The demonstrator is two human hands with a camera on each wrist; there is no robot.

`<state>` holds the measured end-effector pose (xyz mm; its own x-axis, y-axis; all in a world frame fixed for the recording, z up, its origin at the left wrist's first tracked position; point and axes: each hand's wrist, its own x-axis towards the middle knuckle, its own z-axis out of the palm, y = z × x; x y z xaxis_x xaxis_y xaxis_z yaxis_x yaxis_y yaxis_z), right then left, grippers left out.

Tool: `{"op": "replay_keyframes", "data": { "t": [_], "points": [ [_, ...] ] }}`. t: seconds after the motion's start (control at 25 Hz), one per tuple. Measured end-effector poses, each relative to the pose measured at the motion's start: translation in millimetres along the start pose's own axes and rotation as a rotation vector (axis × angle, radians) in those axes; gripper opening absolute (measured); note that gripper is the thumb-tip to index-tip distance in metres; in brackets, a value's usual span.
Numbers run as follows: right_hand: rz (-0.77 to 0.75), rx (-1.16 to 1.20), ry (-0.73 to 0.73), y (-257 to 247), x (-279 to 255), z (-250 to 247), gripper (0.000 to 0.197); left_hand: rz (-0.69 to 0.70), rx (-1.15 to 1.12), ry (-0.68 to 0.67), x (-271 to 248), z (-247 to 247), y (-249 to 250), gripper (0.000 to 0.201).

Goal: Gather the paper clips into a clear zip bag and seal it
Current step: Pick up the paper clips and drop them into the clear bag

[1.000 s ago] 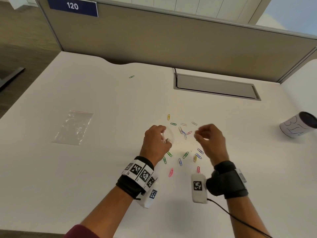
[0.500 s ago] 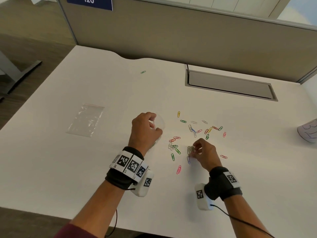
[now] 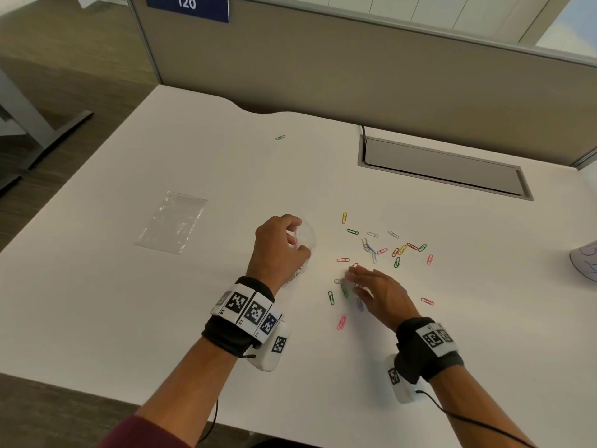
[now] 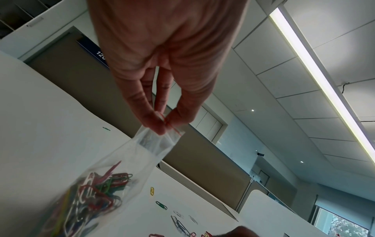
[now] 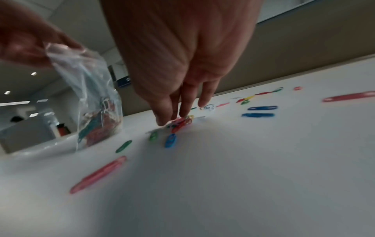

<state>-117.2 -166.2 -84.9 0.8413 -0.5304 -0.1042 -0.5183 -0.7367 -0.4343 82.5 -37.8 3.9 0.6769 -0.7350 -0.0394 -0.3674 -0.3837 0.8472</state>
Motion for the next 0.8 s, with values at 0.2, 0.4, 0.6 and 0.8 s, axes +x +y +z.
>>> {"op": "replay_keyframes", "data": {
  "t": [0.2, 0.4, 0.6, 0.8],
  "points": [
    [-0.227, -0.011, -0.232, -8.3, -14.8, 13.6, 0.02, 0.004, 0.014, -0.031, 0.6, 7.3, 1.7, 0.046],
    [-0.059, 0.063, 0.056, -3.3, 1.2, 13.7, 0.006, -0.002, 0.004, -0.027, 1.5, 9.6, 1.0, 0.045],
    [-0.107, 0.019, -0.059, -17.3, 21.9, 30.4, 0.005, 0.012, 0.025, -0.053, 1.1, 14.4, -1.3, 0.045],
    [-0.023, -0.038, 0.185, 5.1, 57.3, 7.6, 0.011, 0.01, 0.027, -0.07, -3.0, 18.6, 0.4, 0.045]
  ]
}}
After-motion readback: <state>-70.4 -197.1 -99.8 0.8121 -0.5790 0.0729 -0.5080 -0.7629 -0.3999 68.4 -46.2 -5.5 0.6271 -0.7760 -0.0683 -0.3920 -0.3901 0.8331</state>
